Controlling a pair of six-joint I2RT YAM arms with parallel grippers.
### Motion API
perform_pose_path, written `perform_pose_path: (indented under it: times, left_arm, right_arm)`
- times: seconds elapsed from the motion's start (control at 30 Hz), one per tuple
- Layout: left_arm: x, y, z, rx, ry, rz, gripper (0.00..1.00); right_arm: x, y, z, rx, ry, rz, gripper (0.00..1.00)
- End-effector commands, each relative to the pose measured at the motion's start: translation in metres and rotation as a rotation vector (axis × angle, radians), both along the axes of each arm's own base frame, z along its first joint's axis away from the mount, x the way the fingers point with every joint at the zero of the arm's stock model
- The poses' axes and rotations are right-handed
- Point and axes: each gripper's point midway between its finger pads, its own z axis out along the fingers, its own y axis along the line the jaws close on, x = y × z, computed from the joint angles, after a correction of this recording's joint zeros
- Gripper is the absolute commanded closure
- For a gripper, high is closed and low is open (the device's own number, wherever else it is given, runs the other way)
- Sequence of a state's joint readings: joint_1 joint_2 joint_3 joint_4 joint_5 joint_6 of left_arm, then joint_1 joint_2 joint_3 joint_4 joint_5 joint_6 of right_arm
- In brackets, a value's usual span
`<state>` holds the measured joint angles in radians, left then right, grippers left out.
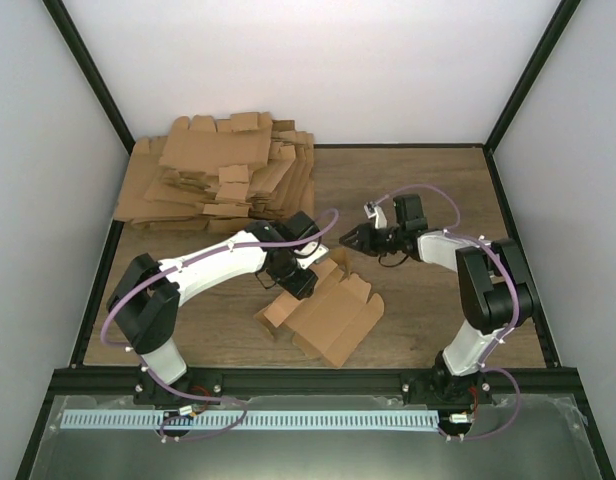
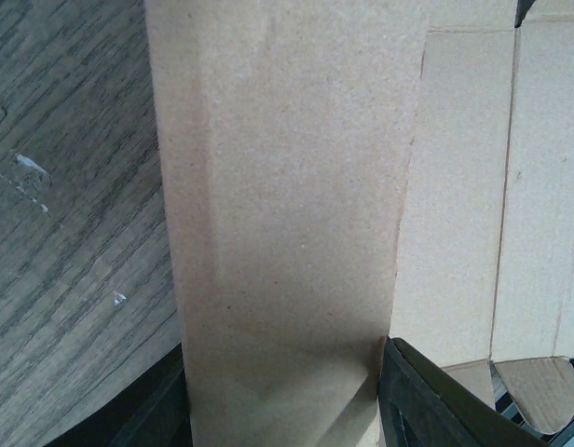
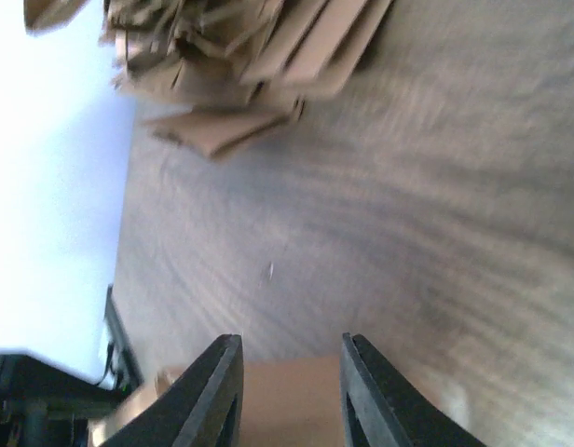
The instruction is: Fold the paper box
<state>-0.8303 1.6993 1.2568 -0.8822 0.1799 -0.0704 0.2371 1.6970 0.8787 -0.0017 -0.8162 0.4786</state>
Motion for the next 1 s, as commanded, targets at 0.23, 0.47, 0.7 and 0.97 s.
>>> perform_pose_path:
  times: [0.23, 0.47, 0.7, 0.97]
  left_arm:
    - [-0.002, -0.019, 0.01, -0.094, 0.018, -0.017, 0.49]
    - [-0.011, -0.024, 0.007, -0.12, 0.071, -0.045, 0.49]
    - [-0.013, -0.019, 0.001, -0.094, 0.086, -0.046, 0.49]
    - [-0.013, -0.006, -0.006, -0.003, 0.084, -0.083, 0.49]
  right_arm:
    - [-0.062, 0.008, 0.01, 0.147, -0.105, 0.199, 0.77]
    - [-0.073, 0.006, 0.0, 0.161, -0.129, 0.193, 0.67]
    - [-0.082, -0.002, -0.001, 0.168, -0.201, 0.118, 0.6]
    - [-0.087, -0.013, -0.002, 0.131, -0.29, 0.05, 0.59]
